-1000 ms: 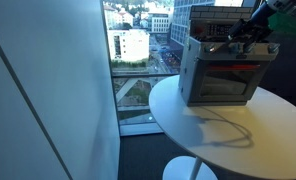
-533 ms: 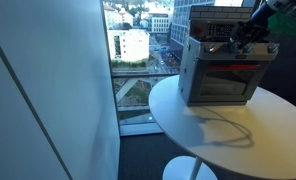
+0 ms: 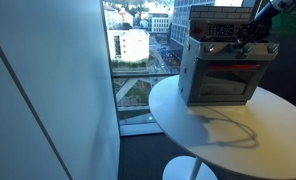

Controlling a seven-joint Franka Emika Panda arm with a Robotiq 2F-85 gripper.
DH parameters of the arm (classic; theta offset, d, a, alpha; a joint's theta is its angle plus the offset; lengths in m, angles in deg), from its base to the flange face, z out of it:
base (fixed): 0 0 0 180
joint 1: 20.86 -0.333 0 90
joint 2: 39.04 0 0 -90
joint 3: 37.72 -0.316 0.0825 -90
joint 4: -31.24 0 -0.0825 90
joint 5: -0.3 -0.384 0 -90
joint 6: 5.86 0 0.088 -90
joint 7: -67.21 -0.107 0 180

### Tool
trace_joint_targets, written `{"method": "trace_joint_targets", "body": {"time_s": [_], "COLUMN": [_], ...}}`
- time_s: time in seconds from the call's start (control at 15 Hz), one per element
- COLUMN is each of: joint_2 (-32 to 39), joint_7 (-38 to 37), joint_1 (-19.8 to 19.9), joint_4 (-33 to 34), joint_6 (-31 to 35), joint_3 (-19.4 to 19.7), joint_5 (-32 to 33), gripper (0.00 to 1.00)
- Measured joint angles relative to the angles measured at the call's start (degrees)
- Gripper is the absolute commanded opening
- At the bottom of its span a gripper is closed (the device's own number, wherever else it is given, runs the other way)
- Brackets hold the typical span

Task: Turn the second knob from the left to the right.

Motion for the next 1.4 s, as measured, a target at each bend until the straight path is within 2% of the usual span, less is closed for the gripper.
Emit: {"method": "trace_joint_targets", "body": {"time_s": [0.6, 1.4], "joint_2": [-0.10, -0.51], "joint_7": [-2.12, -21.82], "joint_1": [-0.14, -0.49], "joint_4": [-0.28, -3.19], "joint_6": [0.57, 6.85], "joint_3": [0.28, 0.27], "joint_5": [0.10, -1.61], "gripper": [0.06, 0.05]}}
